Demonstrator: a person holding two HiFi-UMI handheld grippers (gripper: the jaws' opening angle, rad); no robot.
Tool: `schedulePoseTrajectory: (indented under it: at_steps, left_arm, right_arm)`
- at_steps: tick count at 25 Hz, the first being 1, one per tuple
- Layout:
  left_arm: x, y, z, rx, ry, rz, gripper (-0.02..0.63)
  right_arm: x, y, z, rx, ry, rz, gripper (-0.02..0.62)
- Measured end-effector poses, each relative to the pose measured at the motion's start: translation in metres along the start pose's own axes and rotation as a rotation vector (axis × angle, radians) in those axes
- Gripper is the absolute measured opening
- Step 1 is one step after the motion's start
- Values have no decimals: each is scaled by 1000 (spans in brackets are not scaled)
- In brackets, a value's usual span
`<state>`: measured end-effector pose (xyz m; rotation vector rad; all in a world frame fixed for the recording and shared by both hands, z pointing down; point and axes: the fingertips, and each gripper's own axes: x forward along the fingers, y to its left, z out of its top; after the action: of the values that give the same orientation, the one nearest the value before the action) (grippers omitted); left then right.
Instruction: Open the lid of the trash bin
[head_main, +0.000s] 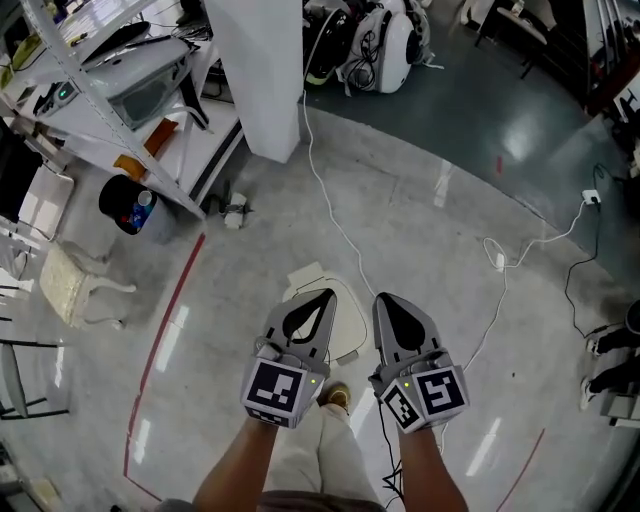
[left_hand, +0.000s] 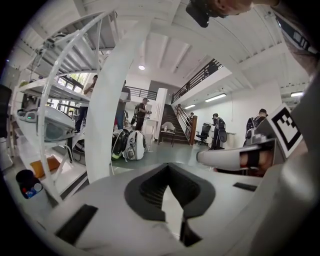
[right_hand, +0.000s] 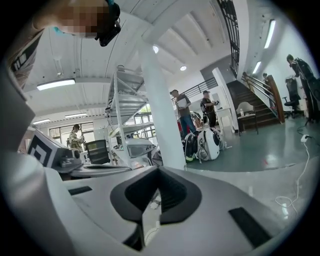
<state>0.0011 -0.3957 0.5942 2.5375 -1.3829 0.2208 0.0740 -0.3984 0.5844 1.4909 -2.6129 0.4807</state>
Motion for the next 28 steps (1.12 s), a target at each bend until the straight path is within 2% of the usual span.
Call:
schedulePoseTrajectory:
  at_steps: [4, 9, 15, 19, 23, 28]
  left_arm:
    - [-1, 1, -20, -7, 9, -2, 3]
    - [-7, 6, -55, -13, 36, -5, 3]
    - [-17, 11, -96, -61, 110, 9, 3]
    - [-19, 15, -115, -68, 138, 11, 3]
    - [-18, 14, -130, -51, 142, -1, 3]
    - [-16, 9, -140, -81, 156, -5, 3]
  right_arm:
    - [32, -17, -55, 27, 101, -4, 29]
    - [62, -33, -162, 42, 327, -18, 29]
    - [38, -47, -304, 108, 615, -74, 29]
    - [3, -45, -379, 136, 763, -102, 29]
    - [-21, -39, -420, 158, 839, -116, 29]
    - [-29, -39, -441, 161, 880, -130, 29]
